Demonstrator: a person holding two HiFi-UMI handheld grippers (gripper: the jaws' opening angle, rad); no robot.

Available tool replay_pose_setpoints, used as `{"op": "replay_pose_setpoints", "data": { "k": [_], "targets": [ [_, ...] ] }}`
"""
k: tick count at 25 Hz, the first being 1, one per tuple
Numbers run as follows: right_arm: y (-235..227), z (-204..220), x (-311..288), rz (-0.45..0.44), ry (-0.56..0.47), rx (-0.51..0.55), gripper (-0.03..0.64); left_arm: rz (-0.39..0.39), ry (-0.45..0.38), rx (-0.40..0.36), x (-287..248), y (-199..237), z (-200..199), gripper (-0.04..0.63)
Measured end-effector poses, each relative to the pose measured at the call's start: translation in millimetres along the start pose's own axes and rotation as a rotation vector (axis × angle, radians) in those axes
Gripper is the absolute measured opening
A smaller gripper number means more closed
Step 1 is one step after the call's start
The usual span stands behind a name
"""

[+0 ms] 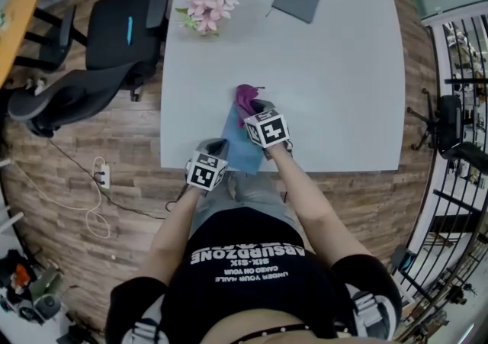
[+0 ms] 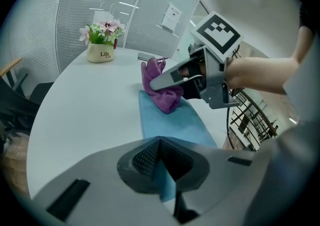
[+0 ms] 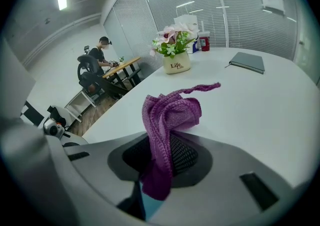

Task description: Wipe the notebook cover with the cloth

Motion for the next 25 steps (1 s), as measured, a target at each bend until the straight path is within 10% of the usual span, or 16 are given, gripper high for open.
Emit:
{"op": "replay_pose_setpoints", "data": {
  "k": [25],
  "targets": [
    [64.9,47.0,3.0,-0.212,0.072,0.075,0.101,0.014,-0.011,-0.031,-1.6,-0.4,3.9,0.015]
  ]
}}
Point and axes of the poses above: the fingertips, and each gripper's own axes: x backward along the fingers, y to its left, z out of its underside, the point moved 2 cm from there along x, backward along the fingers, and after that the axes turned 4 degrees about -x, right-handed, at the moved point
